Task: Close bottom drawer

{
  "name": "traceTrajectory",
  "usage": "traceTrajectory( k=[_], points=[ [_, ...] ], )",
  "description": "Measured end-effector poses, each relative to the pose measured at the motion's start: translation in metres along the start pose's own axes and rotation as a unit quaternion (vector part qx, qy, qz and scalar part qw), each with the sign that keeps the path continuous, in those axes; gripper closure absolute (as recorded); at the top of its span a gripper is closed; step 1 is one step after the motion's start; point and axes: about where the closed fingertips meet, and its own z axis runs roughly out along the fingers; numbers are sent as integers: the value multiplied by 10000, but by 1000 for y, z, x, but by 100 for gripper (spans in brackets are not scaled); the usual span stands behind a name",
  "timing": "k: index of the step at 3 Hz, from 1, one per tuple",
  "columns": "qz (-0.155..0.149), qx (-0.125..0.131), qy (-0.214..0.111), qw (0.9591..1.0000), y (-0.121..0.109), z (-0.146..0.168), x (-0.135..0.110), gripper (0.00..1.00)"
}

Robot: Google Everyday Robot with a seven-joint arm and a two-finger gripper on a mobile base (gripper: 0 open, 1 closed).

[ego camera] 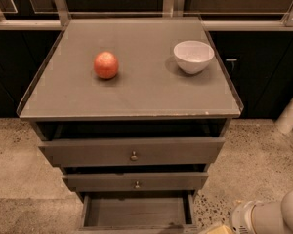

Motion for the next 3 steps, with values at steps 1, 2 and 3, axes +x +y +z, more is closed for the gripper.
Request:
traceTrajectory(
  k=[1, 2, 3],
  points=[
    [462, -2, -472, 9978, -35, 37, 3, 0],
    [816, 70, -684, 9943, -76, 64, -3, 0],
    [930, 191, -756, 9926, -108, 78, -18, 0]
  ],
)
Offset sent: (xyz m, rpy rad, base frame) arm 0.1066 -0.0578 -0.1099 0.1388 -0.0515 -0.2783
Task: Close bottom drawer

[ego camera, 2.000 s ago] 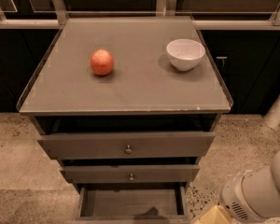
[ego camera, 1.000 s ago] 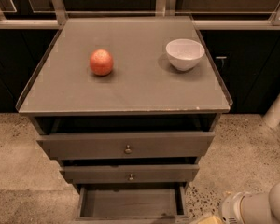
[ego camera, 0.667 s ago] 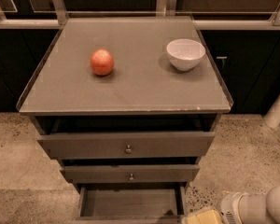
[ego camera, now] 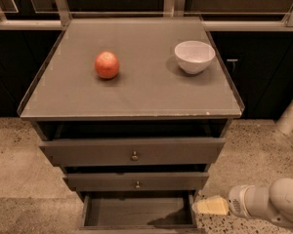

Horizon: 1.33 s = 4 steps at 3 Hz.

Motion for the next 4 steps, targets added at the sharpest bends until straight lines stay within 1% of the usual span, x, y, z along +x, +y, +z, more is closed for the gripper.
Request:
traceTrajectory(
  k=[1, 3, 4],
  points=[
    [-1, 5, -6, 10000, -2, 1, -3, 20],
    [-7, 3, -8, 10000, -2, 1, -3, 64],
    [73, -47, -61, 9999, -4, 16, 13, 88]
  ],
)
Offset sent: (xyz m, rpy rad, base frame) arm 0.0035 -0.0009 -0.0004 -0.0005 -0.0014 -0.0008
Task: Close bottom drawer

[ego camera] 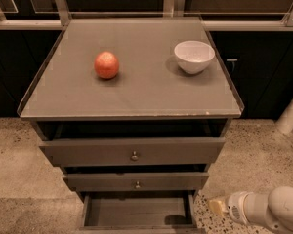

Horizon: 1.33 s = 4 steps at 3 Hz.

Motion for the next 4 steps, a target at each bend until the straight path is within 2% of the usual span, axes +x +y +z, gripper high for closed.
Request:
traceTrajectory(
  k=[1, 2, 3, 4],
  points=[
    [498, -119, 118, 9986, -4, 41, 39, 100],
    [1005, -470, 253, 9935, -5, 85, 76, 100],
    [1356, -920, 405, 9857, -2, 122, 99, 100],
    [1402, -986, 439, 9842, 2, 128, 104, 100]
  ],
)
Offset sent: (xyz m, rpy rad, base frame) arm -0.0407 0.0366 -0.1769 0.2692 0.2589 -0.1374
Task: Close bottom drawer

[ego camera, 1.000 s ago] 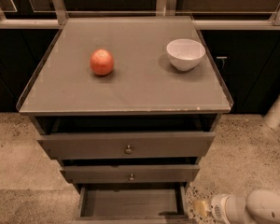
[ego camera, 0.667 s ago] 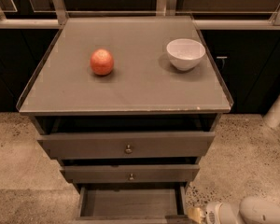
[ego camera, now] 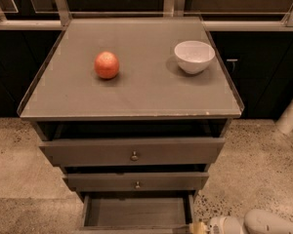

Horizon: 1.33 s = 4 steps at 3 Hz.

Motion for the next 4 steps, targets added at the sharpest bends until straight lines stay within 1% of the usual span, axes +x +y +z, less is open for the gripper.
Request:
traceTrajectory(
  k=[1, 2, 3, 4],
  points=[
    [196, -40, 131, 9997, -7, 11, 6, 100],
    [794, -173, 424, 9958, -31, 47, 27, 100],
    [1315, -311, 633, 9888, -52, 83, 50, 100],
    [1795, -466, 616, 9807, -80, 137, 55, 100]
  ],
)
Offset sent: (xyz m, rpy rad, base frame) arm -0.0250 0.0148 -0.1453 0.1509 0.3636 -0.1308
